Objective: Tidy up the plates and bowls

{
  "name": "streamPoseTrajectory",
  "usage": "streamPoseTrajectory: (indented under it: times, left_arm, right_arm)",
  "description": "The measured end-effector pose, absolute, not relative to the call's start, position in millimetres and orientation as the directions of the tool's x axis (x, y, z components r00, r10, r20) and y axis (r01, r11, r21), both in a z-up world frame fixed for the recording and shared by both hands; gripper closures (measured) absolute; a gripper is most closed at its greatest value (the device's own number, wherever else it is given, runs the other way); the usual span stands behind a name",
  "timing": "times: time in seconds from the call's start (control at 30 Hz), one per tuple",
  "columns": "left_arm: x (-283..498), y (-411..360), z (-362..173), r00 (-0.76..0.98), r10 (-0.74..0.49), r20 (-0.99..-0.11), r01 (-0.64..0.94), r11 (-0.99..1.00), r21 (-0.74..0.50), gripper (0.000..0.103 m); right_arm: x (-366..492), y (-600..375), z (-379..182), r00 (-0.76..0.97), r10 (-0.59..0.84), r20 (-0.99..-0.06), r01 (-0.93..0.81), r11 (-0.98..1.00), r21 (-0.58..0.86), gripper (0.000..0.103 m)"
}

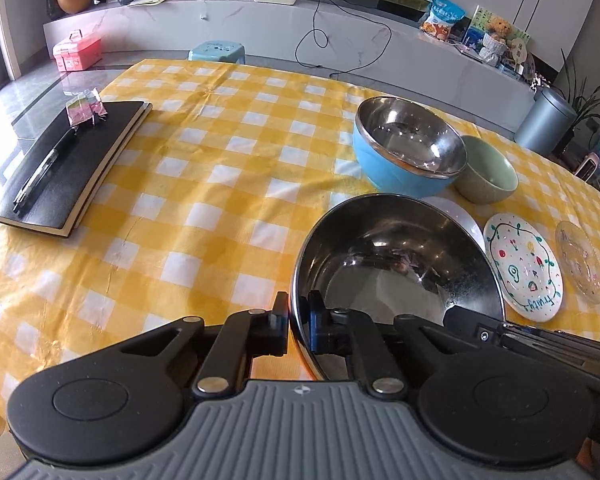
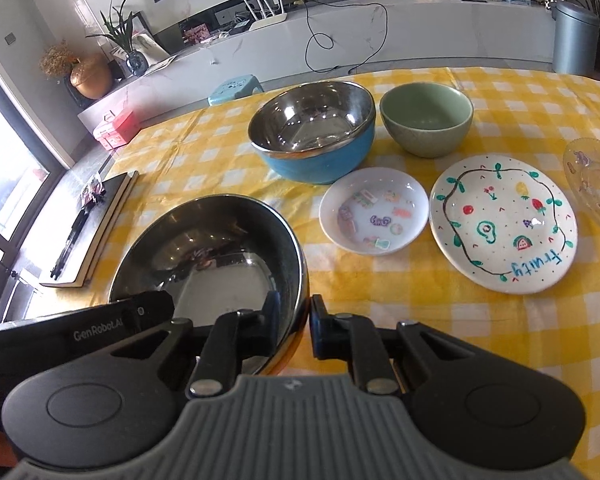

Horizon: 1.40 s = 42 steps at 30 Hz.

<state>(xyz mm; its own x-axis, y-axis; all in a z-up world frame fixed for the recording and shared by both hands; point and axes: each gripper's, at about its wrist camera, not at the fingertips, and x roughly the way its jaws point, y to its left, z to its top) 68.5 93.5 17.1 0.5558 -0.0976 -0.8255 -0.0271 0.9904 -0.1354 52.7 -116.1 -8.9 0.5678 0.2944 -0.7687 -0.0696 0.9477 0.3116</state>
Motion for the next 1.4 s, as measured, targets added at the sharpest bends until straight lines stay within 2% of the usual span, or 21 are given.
streamPoseTrajectory:
  times: [0.8,1.13,1.27,1.33,1.4]
  left_arm:
    - [22.0,123.1,12.9,0.540,-0.066,-0.839,-0.113,0.982,-0.150,0.095]
    - [25.1,126.4,-0.5,0.529,-0.076,-0.845,-0.121,0.979,-0.164,0.095]
    - [25.1,123.6,0.6,0.534,-0.059,-0.844,-0.119,0.982,-0.144,0.093]
    - [25.0,121.7,1.9,0.536,-0.041,-0.843,-0.119,0.985,-0.123,0.088]
    - [24.4,120.1,4.4,0.541,-0.030,-0.841,-0.114,0.988,-0.109,0.085]
  right_arm:
    - [17.1,-105.8,-20.9,0.460,0.384,-0.801,-0.061,0.913,0.402,0.090]
    - [18.9,-98.3,-24.1,0.465,0.347,-0.814,-0.065,0.931,0.359,0.090]
    - [18.1,-97.3,-24.7,0.465,0.343,-0.816,-0.071,0.933,0.352,0.085]
    - [16.5,-95.9,-21.1,0.481,0.334,-0.811,-0.086,0.938,0.335,0.084]
    - [14.5,-95.6,-15.7,0.505,0.316,-0.803,-0.101,0.946,0.309,0.073]
